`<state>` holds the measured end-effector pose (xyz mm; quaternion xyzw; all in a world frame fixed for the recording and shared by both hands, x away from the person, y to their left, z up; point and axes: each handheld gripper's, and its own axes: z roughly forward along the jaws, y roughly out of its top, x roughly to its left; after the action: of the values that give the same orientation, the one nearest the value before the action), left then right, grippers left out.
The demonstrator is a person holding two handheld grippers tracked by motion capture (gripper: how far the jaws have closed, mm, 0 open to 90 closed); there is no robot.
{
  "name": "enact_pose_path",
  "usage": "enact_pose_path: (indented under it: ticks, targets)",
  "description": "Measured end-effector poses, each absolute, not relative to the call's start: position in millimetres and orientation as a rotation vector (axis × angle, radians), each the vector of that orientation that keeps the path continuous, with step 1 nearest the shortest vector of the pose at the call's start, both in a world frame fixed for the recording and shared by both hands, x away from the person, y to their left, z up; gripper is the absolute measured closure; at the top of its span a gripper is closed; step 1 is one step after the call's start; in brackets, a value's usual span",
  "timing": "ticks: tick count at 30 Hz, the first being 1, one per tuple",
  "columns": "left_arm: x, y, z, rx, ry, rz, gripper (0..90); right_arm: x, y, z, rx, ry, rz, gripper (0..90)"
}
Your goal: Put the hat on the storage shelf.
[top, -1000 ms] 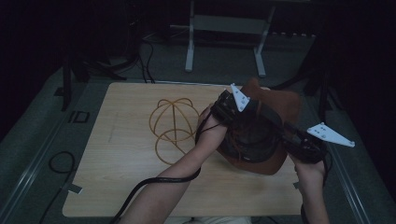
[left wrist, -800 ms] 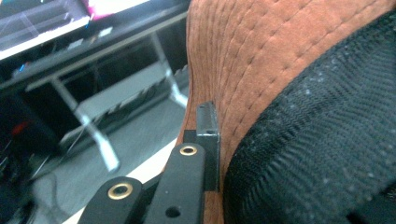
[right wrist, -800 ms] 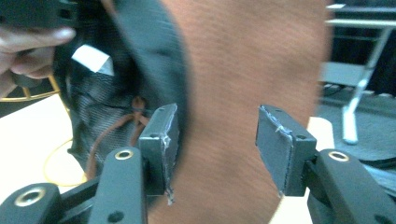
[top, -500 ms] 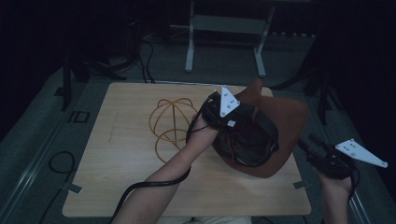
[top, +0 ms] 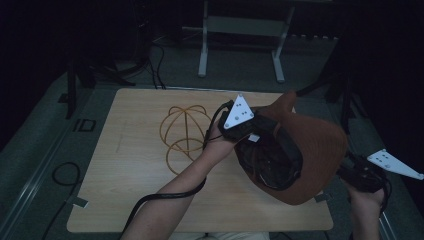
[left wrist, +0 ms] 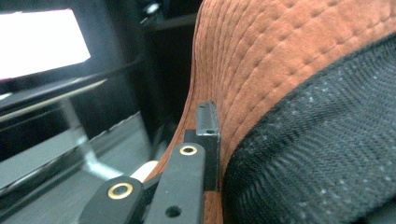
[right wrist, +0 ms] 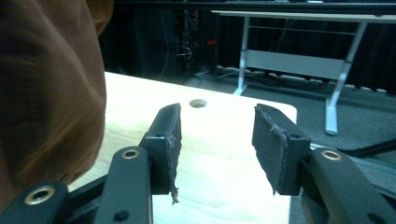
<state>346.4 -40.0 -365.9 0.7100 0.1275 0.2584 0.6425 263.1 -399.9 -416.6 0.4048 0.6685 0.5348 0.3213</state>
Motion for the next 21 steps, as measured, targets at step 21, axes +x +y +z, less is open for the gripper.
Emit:
enact_pose_path:
  ticks: [21]
  targets:
    - [344, -50, -376, 1.577, 0.112, 0.36, 87.5, 272, -335, -399, 0.681, 1.961, 1.673, 45.4]
